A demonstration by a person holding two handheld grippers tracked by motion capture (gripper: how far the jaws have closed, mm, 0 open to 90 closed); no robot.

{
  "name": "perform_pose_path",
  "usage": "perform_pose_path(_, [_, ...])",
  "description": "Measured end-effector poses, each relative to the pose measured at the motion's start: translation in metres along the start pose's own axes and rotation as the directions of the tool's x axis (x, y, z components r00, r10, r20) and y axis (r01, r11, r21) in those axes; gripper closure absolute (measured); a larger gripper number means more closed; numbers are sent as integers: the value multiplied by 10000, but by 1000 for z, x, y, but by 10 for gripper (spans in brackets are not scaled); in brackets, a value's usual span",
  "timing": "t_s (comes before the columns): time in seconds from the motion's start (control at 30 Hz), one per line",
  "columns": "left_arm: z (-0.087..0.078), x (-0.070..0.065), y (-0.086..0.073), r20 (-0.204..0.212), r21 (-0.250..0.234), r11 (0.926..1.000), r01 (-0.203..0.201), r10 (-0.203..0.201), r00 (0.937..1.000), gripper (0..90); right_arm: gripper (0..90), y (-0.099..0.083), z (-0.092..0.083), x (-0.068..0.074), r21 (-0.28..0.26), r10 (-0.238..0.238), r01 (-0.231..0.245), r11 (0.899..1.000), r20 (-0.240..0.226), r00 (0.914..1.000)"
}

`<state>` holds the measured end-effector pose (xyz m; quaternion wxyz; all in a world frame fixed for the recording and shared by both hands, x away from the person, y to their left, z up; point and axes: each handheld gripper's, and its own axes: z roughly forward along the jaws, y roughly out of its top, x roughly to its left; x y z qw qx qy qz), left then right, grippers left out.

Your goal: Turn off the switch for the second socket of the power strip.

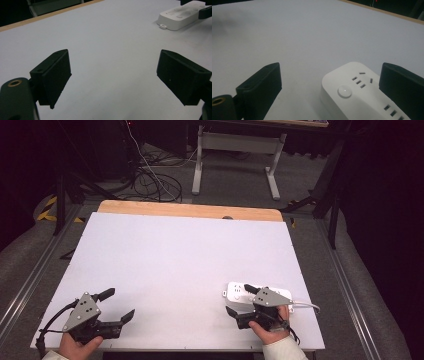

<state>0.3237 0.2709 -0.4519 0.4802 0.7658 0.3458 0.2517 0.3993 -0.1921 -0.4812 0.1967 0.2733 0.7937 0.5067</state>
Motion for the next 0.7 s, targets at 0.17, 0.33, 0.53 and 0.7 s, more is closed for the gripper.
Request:
perform_pose_path(0.17, [-1, 0, 0, 46, -132, 9999, -2, 3, 10000, 129, 52, 2, -2, 0, -96, -148, 148, 9998, 10, 9999])
perform_pose_path(0.33, [-1, 1, 0, 69, -187, 9998, 13, -12, 10000, 128, 55, 3, -4, 0, -79, -182, 182, 9998, 36, 9998])
perform_pose_path(0.53, [-2, 0, 0, 77, -213, 9998, -34, 36, 10000, 128, 55, 3, -4, 1, -102, -225, 225, 9997, -8, 9997])
perform_pose_path(0.7, [-1, 0, 0, 47, -215, 9998, -50, 51, 10000, 128, 56, 3, -4, 1, -86, -252, 252, 9996, 28, 9997])
